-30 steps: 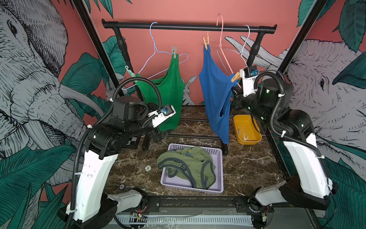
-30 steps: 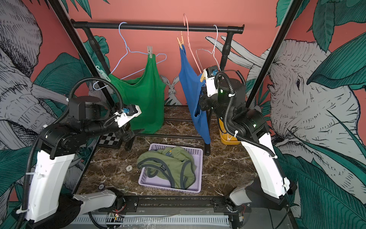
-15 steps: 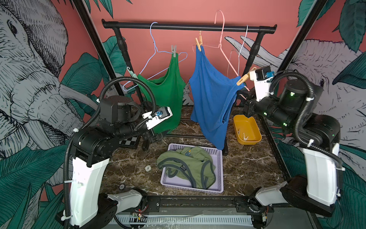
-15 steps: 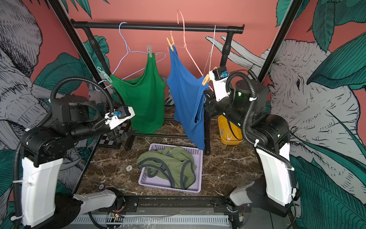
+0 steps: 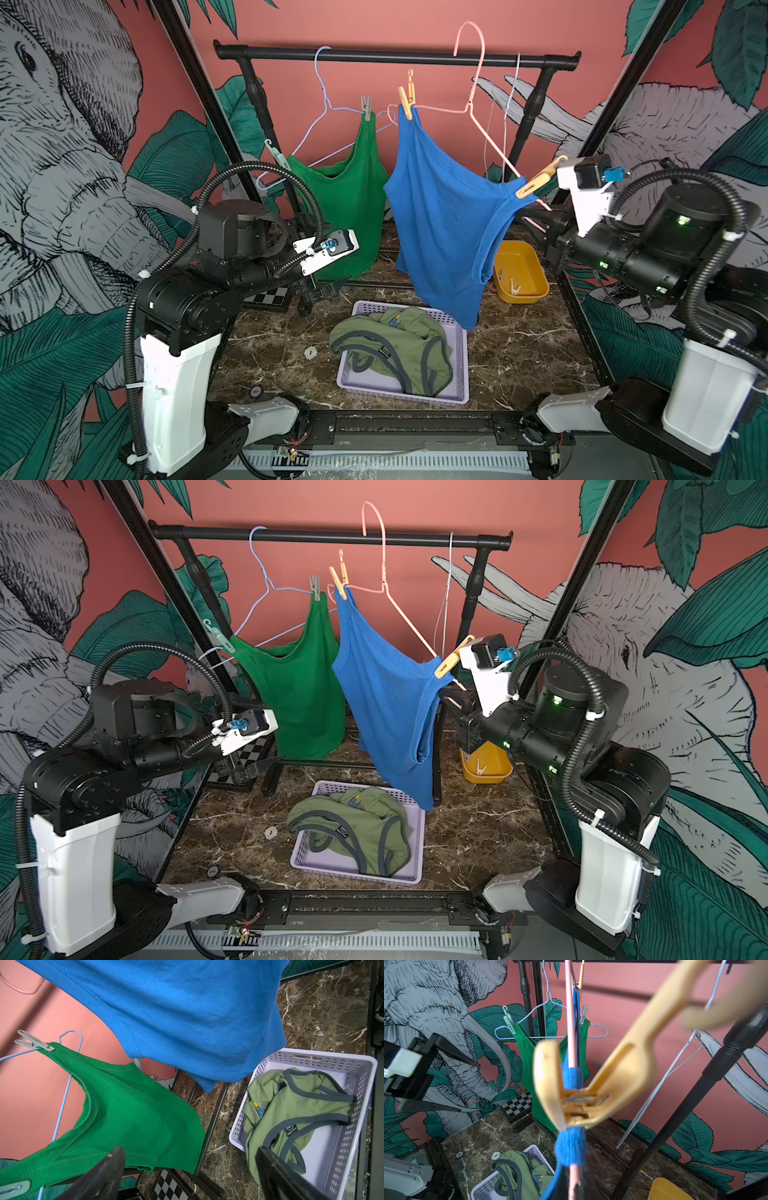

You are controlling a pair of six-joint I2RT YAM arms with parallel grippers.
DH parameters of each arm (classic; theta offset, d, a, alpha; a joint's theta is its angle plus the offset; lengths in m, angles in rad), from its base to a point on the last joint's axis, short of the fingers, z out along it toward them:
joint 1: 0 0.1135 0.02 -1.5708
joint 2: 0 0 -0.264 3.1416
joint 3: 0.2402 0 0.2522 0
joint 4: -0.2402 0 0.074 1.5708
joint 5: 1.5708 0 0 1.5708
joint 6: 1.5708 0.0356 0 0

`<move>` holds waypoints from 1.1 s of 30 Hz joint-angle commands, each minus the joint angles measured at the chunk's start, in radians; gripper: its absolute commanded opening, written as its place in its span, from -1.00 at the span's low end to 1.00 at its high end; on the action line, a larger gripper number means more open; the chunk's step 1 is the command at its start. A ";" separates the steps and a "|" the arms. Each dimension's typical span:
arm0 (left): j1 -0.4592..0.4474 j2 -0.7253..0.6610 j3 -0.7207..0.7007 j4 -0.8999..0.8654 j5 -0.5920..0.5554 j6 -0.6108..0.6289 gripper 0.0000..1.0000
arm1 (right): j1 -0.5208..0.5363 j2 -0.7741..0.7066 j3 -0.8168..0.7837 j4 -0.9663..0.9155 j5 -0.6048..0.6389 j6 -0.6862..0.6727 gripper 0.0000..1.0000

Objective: Remove the clothespins securing tank tops to the hanger
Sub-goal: Adjust the hanger.

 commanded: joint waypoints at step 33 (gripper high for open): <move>0.029 0.052 0.243 0.185 0.195 -0.284 0.99 | 0.004 -0.222 -0.586 0.225 -0.534 0.064 -1.00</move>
